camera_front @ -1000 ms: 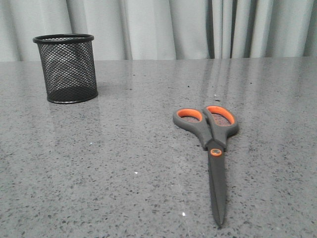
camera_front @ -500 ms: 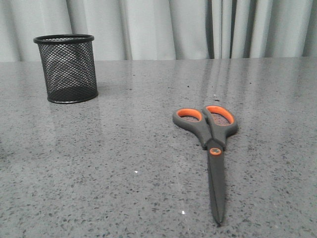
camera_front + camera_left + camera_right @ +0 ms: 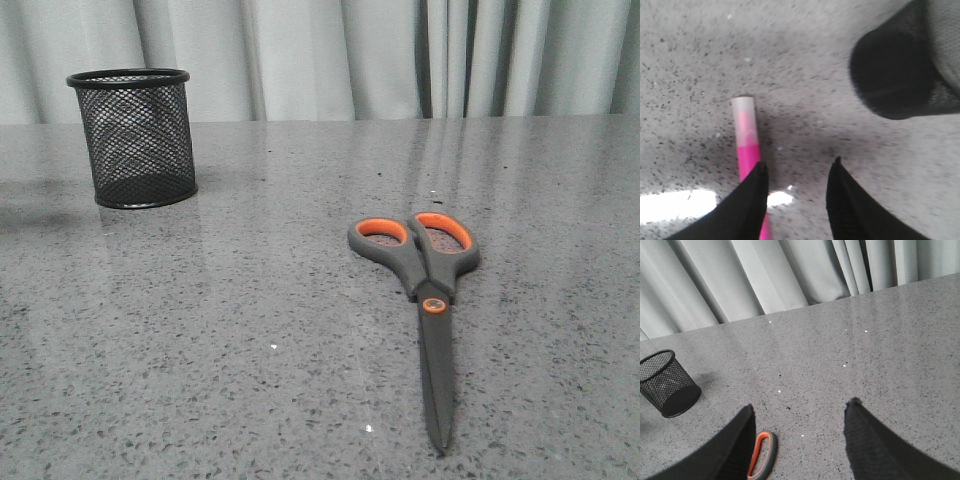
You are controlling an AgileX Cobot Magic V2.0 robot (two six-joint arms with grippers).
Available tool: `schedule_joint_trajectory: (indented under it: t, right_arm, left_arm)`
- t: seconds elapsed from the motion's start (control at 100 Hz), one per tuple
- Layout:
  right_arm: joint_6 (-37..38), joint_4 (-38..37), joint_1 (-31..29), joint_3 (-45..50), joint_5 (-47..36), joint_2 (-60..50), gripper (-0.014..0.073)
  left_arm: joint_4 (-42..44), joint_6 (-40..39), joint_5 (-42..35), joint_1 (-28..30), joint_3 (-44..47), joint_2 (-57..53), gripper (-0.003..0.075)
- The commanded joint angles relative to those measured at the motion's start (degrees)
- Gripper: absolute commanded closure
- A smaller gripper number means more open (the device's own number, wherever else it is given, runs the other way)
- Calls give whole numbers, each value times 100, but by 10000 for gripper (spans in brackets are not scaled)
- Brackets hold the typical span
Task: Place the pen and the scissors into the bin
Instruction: 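Close the left gripper on the pink marker and lift it, then carry the marker over the black mesh cup and drop it in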
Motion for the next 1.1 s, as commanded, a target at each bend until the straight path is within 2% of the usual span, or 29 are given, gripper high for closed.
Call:
schedule_joint_trajectory:
  t: [0.0, 0.11, 0.74, 0.82, 0.91, 0.99, 1.09]
  right_arm:
    - [-72, 12, 5, -217, -321, 71, 234]
    - [-72, 12, 5, -217, -312, 71, 234]
    - [-72, 12, 5, -217, -347, 71, 234]
    - [-72, 12, 5, -217, -309, 71, 234]
    - [-72, 12, 5, -217, -309, 71, 234]
    - [-72, 12, 5, -217, -309, 71, 234]
    - [-72, 12, 5, -217, -309, 71, 234]
  left_arm:
    - [315, -280, -5, 17, -242, 55, 468]
    - [626, -342, 33, 17, -242, 219, 479]
    - [444, -342, -14, 17, -242, 1070, 481]
    - [444, -280, -27, 17, -242, 1084, 542]
    - [291, 4, -165, 17, -263, 993, 742]
    - [-84, 243, -629, 17, -263, 698, 739]
    - [-629, 531, -1636, -9, -263, 139, 739]
